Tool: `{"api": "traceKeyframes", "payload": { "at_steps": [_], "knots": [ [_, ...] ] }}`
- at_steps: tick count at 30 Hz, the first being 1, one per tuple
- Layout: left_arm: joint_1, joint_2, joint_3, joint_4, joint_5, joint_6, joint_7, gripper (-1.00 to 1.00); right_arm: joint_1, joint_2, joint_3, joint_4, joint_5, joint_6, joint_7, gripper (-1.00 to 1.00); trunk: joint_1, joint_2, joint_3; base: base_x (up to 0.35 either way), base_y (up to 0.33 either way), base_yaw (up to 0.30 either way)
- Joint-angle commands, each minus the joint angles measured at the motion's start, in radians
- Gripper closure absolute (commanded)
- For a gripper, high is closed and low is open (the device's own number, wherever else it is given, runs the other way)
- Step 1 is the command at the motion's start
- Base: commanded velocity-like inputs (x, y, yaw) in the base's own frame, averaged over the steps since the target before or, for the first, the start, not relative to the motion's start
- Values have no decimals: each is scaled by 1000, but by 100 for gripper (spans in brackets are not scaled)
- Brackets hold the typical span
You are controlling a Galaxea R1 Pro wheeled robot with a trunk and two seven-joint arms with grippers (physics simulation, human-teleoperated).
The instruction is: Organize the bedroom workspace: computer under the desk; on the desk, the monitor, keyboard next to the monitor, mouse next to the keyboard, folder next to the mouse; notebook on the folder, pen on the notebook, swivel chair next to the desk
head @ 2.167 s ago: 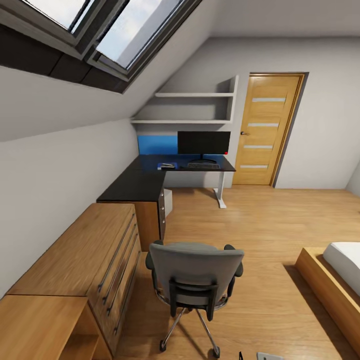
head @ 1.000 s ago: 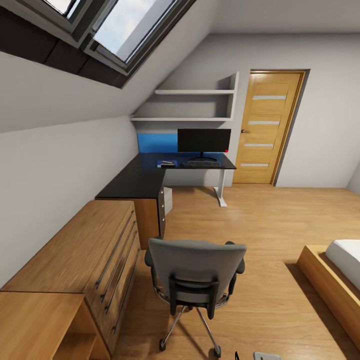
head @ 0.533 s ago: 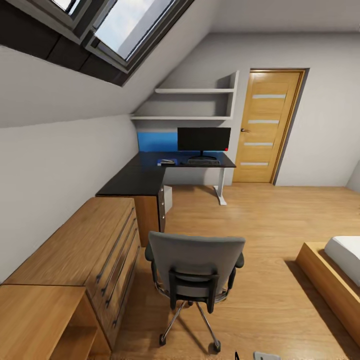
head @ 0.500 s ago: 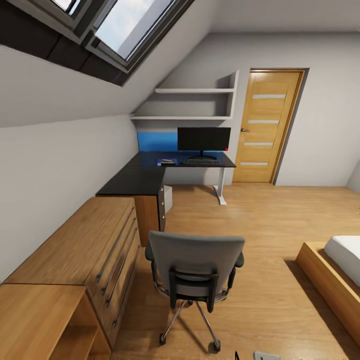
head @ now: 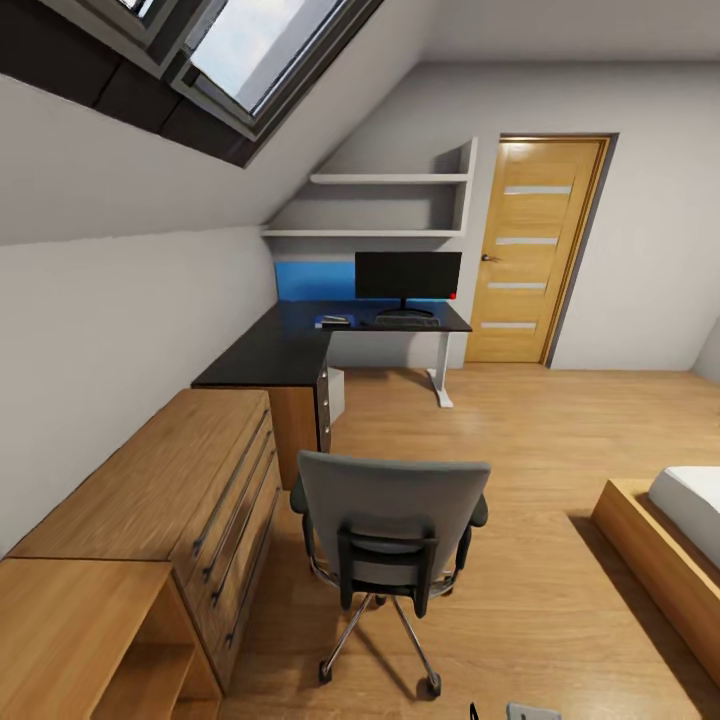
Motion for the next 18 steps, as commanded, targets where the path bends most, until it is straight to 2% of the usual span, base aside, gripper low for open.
{"api": "traceKeyframes", "payload": {
  "at_steps": [1,18],
  "knots": [
    [-1,0,4,1,-10,-3,5,-100,-1,0,9,2,-6,-4,-4,-100,4,-8,-4,-3,0,0],
    [-1,0,3,1,-10,-4,6,-100,-1,1,8,2,-6,-4,-4,-100,69,-127,-58,0,0,0]
  ]
}}
